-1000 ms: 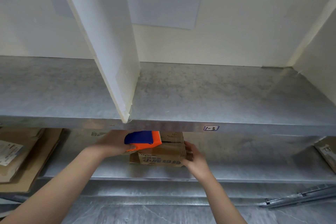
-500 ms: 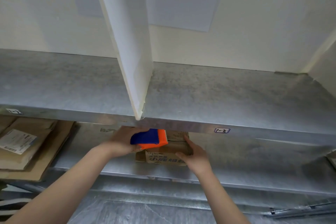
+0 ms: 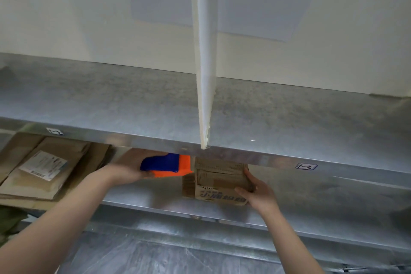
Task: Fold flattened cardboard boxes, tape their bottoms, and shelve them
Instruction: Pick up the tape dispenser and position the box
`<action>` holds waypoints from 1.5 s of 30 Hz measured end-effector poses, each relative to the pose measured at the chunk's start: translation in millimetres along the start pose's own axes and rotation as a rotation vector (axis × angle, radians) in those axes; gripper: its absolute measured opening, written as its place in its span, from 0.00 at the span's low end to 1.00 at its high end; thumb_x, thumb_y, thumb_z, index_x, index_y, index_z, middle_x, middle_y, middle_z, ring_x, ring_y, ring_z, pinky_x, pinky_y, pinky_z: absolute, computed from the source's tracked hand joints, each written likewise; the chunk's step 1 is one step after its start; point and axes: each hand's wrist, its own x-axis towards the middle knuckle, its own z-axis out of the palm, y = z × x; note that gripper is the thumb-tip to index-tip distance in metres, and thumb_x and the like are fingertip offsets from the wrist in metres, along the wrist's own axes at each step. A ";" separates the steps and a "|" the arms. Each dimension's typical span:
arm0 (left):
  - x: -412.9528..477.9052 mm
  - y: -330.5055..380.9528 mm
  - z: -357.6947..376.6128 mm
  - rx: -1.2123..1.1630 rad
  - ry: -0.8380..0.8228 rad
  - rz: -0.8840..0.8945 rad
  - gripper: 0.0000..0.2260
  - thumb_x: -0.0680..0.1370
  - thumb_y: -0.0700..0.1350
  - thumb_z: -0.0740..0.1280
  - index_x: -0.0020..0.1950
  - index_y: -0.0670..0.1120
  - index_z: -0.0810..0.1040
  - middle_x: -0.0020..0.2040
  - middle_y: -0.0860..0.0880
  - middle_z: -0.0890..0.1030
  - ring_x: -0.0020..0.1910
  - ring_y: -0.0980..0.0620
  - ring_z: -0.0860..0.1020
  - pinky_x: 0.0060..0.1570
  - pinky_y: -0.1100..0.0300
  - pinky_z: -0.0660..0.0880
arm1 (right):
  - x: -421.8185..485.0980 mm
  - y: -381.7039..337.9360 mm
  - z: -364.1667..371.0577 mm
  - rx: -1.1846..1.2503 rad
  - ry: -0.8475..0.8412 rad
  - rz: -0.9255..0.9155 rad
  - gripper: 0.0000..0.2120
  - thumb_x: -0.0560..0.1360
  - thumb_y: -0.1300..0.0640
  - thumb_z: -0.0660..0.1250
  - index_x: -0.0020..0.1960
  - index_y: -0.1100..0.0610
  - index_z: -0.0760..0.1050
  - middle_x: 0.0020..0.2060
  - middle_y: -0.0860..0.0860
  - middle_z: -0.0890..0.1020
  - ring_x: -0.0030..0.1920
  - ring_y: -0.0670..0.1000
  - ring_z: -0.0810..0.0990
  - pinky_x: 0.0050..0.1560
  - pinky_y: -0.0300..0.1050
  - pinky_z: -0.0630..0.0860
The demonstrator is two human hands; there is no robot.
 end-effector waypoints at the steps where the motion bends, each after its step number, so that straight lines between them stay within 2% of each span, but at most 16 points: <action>1: -1.8 -6.8 -1.7 -0.002 0.011 0.001 0.27 0.73 0.46 0.74 0.66 0.66 0.69 0.62 0.67 0.72 0.59 0.66 0.71 0.56 0.70 0.70 | 0.4 -0.5 -0.6 0.009 0.003 0.005 0.35 0.71 0.50 0.74 0.75 0.44 0.63 0.59 0.47 0.80 0.53 0.47 0.79 0.48 0.38 0.78; 4: -4.9 -21.4 0.0 0.062 -0.009 -0.042 0.28 0.74 0.49 0.73 0.68 0.68 0.66 0.64 0.60 0.71 0.62 0.59 0.70 0.61 0.63 0.68 | 2.5 -4.9 -2.4 0.020 0.008 0.025 0.35 0.71 0.51 0.75 0.74 0.45 0.64 0.53 0.44 0.80 0.49 0.46 0.79 0.51 0.40 0.78; 7: 1.4 -17.4 15.5 0.177 -0.063 -0.048 0.27 0.76 0.50 0.70 0.73 0.60 0.63 0.66 0.53 0.67 0.65 0.53 0.65 0.59 0.65 0.62 | 2.9 -5.9 -1.2 0.027 0.013 0.037 0.35 0.71 0.51 0.75 0.74 0.44 0.64 0.45 0.38 0.78 0.45 0.46 0.81 0.52 0.48 0.81; 12: 13.4 -13.7 21.3 0.232 -0.101 -0.067 0.29 0.77 0.50 0.68 0.76 0.59 0.60 0.70 0.52 0.65 0.68 0.52 0.64 0.63 0.62 0.64 | 0.8 -4.9 2.4 0.055 0.013 0.050 0.35 0.71 0.52 0.75 0.74 0.44 0.64 0.46 0.36 0.76 0.50 0.49 0.82 0.53 0.51 0.81; 16: 21.8 -8.4 30.4 0.272 -0.126 -0.071 0.29 0.78 0.49 0.67 0.76 0.58 0.59 0.71 0.50 0.66 0.69 0.50 0.64 0.63 0.60 0.64 | -0.4 -6.1 2.2 0.065 0.014 0.051 0.35 0.71 0.53 0.75 0.74 0.44 0.65 0.46 0.34 0.75 0.51 0.49 0.81 0.54 0.51 0.80; 20: 24.2 -9.0 41.5 0.210 -0.117 -0.083 0.29 0.76 0.50 0.69 0.75 0.59 0.62 0.72 0.50 0.65 0.69 0.49 0.64 0.64 0.58 0.66 | 1.0 -5.6 3.1 0.087 0.017 0.061 0.35 0.71 0.53 0.76 0.74 0.45 0.65 0.46 0.35 0.75 0.51 0.49 0.81 0.55 0.52 0.80; 24: 11.9 -17.3 43.7 0.104 -0.107 -0.064 0.28 0.74 0.54 0.72 0.70 0.63 0.65 0.72 0.52 0.64 0.70 0.51 0.63 0.65 0.59 0.63 | 0.2 -5.3 2.8 0.104 0.024 0.048 0.34 0.72 0.53 0.75 0.74 0.44 0.65 0.48 0.35 0.76 0.49 0.46 0.80 0.56 0.50 0.80; 26: 2.0 -28.0 40.4 0.067 -0.097 -0.059 0.27 0.72 0.53 0.74 0.63 0.68 0.65 0.68 0.54 0.67 0.66 0.53 0.65 0.62 0.60 0.64 | 0.8 -2.7 3.7 0.104 0.019 0.050 0.34 0.72 0.53 0.75 0.74 0.44 0.65 0.51 0.38 0.77 0.52 0.48 0.80 0.56 0.51 0.80; 28: -8.2 -35.8 34.8 0.017 -0.069 -0.094 0.28 0.70 0.51 0.76 0.58 0.70 0.64 0.63 0.55 0.68 0.61 0.55 0.68 0.57 0.64 0.64 | 1.8 -2.3 5.6 0.097 0.016 0.039 0.33 0.72 0.53 0.74 0.74 0.44 0.66 0.49 0.37 0.76 0.54 0.49 0.80 0.56 0.52 0.80; 30: -11.0 -36.9 33.4 0.013 -0.069 -0.110 0.29 0.70 0.51 0.76 0.62 0.69 0.63 0.63 0.53 0.69 0.59 0.56 0.69 0.55 0.65 0.64 | 4.0 -2.3 5.3 0.100 0.015 0.038 0.33 0.72 0.53 0.74 0.74 0.44 0.65 0.50 0.38 0.76 0.55 0.50 0.80 0.57 0.52 0.79; 32: -5.4 -31.6 34.9 0.088 -0.094 -0.095 0.30 0.72 0.52 0.74 0.68 0.65 0.64 0.67 0.51 0.68 0.60 0.56 0.67 0.56 0.64 0.63 | 6.3 -1.0 6.0 0.111 0.006 0.043 0.34 0.72 0.53 0.74 0.74 0.43 0.65 0.54 0.43 0.78 0.56 0.51 0.80 0.57 0.53 0.79; 35: 9.7 -12.4 37.5 0.220 -0.146 -0.062 0.30 0.75 0.54 0.70 0.74 0.58 0.63 0.71 0.49 0.66 0.66 0.51 0.65 0.57 0.62 0.62 | 6.0 1.0 6.7 0.115 0.008 0.049 0.34 0.72 0.53 0.74 0.74 0.43 0.65 0.54 0.44 0.78 0.55 0.51 0.80 0.57 0.53 0.79; 39: 25.0 2.6 38.4 0.296 -0.170 -0.081 0.31 0.75 0.55 0.69 0.76 0.59 0.60 0.68 0.47 0.67 0.67 0.47 0.65 0.57 0.59 0.64 | 2.9 -2.1 7.2 0.121 -0.002 0.041 0.34 0.72 0.53 0.74 0.74 0.43 0.64 0.48 0.35 0.76 0.54 0.51 0.81 0.56 0.54 0.79; 42: 30.4 6.9 40.3 0.300 -0.173 -0.091 0.31 0.74 0.55 0.69 0.75 0.58 0.62 0.63 0.49 0.70 0.61 0.49 0.68 0.54 0.59 0.66 | 4.3 -3.8 7.3 0.133 -0.017 0.053 0.35 0.72 0.52 0.74 0.75 0.42 0.63 0.50 0.37 0.77 0.53 0.51 0.81 0.55 0.54 0.80; 45: 29.0 6.9 45.3 0.248 -0.140 -0.136 0.32 0.73 0.57 0.71 0.75 0.57 0.64 0.65 0.49 0.71 0.60 0.49 0.71 0.53 0.61 0.67 | 6.4 -2.7 8.8 0.138 -0.019 0.049 0.36 0.71 0.49 0.75 0.75 0.41 0.63 0.50 0.39 0.79 0.52 0.50 0.82 0.54 0.55 0.81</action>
